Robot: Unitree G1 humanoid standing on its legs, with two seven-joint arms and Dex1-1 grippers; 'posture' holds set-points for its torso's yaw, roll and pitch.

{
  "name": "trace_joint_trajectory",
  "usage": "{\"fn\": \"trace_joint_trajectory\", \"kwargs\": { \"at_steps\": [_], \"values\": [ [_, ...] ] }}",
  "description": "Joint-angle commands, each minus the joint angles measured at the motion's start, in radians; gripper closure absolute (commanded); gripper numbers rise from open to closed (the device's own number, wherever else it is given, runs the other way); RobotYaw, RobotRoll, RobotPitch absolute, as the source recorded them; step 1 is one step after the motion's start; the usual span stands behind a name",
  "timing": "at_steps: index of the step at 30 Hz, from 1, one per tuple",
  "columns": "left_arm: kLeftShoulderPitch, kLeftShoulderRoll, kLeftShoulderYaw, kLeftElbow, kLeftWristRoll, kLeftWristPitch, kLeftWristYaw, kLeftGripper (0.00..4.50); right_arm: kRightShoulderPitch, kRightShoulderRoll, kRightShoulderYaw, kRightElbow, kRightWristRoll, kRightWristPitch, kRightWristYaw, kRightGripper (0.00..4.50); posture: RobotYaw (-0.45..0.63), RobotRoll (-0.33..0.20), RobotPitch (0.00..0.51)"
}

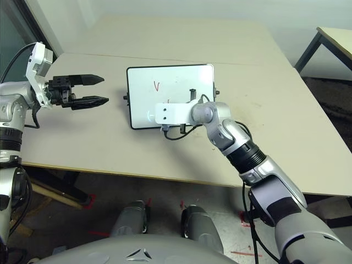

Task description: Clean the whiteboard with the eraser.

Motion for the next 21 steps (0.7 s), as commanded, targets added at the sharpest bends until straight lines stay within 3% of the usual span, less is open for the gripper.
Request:
{"fn": "trace_joint_trajectory", "kwargs": {
  "at_steps": [1, 10, 21],
  "values": [
    [-0.004, 0.001, -0.007, 0.008, 0.008, -0.006, -0.004, 0.00, -0.021, 0.017, 0.027, 0.035, -0.016, -0.016, -0.014, 4.48, 0.22, 0.000, 0.000],
    [-0.001, 0.005, -0.004, 0.002, 0.007, -0.003, 0.000, 0.00, -0.046, 0.062, 0.040, 0.072, -0.023, -0.027, -0.021, 4.48, 0.23, 0.000, 0.000],
    [-0.006, 0.000, -0.005, 0.009, 0.008, -0.008, 0.001, 0.00, -0.031, -0.005, 0.014, 0.102, -0.023, -0.039, -0.026, 4.48, 0.22, 0.000, 0.000]
  ]
}}
